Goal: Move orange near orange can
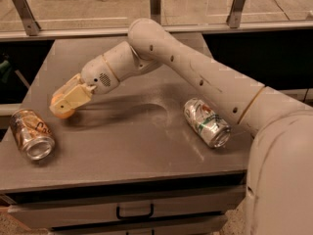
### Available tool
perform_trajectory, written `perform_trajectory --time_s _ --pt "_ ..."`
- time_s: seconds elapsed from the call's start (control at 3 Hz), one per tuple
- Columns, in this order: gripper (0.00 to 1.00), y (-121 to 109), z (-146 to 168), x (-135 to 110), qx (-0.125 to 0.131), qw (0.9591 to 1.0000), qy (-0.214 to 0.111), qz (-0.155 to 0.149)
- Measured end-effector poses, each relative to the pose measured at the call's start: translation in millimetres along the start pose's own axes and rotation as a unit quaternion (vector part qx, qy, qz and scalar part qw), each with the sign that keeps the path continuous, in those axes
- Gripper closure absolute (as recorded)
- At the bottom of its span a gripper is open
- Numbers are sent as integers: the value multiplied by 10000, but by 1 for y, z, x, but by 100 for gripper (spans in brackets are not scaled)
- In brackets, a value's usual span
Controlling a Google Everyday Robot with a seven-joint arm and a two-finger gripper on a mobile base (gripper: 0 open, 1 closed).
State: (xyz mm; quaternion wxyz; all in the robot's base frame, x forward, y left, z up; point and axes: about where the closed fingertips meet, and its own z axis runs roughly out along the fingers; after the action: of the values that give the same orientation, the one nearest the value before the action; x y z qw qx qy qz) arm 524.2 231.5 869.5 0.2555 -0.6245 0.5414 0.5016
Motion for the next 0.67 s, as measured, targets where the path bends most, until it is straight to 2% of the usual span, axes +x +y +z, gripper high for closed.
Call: perform_trajectory --time_s 0.67 --pt "35 4 5 9 -127 9999 31 103"
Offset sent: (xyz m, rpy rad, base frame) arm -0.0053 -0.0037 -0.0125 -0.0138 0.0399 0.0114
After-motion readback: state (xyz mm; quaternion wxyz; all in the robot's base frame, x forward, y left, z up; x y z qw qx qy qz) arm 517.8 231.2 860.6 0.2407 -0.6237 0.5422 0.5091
